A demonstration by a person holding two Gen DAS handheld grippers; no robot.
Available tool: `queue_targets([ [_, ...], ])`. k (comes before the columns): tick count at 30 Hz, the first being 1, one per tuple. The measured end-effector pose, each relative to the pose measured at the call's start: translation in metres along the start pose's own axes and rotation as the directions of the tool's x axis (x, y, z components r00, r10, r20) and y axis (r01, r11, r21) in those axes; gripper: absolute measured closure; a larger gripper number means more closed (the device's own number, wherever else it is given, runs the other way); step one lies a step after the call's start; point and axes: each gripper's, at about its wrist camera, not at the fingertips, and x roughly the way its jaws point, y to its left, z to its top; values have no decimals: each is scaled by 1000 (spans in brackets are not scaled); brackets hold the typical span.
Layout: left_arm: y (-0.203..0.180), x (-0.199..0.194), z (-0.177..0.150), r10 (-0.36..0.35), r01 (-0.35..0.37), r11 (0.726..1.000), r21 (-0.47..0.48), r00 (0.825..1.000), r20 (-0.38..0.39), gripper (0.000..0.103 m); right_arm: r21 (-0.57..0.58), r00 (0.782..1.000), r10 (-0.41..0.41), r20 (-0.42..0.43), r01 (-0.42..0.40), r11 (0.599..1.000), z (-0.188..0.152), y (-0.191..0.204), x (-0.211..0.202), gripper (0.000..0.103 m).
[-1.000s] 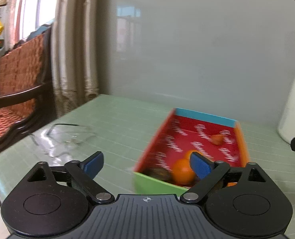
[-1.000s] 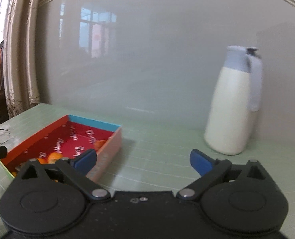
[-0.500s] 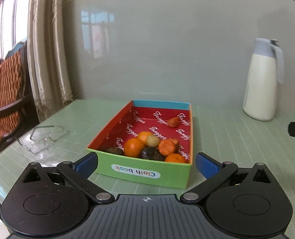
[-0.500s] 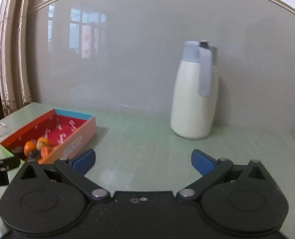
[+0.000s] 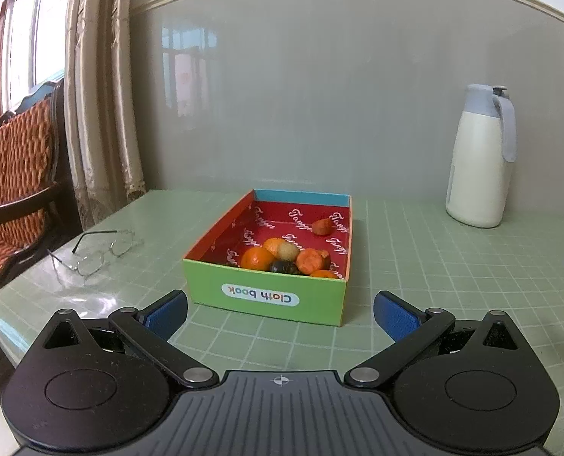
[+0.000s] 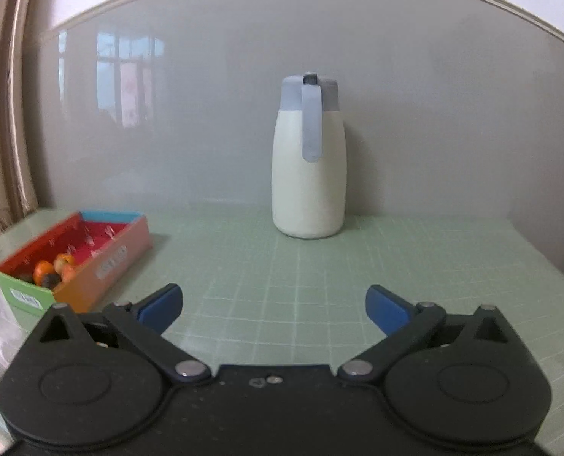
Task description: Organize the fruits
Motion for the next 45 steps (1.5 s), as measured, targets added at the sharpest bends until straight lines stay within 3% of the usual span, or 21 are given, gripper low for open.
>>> queue_targets([
  [18,1,11,3,-11,11,1000,-13,1000,22,0,-145,1000,-18,-17,15,989,-8,24,5,0],
  [45,3,11,2,-8,8,1000,-25,1000,21,0,-139,999,-16,-29,11,990,-7,22,7,0],
])
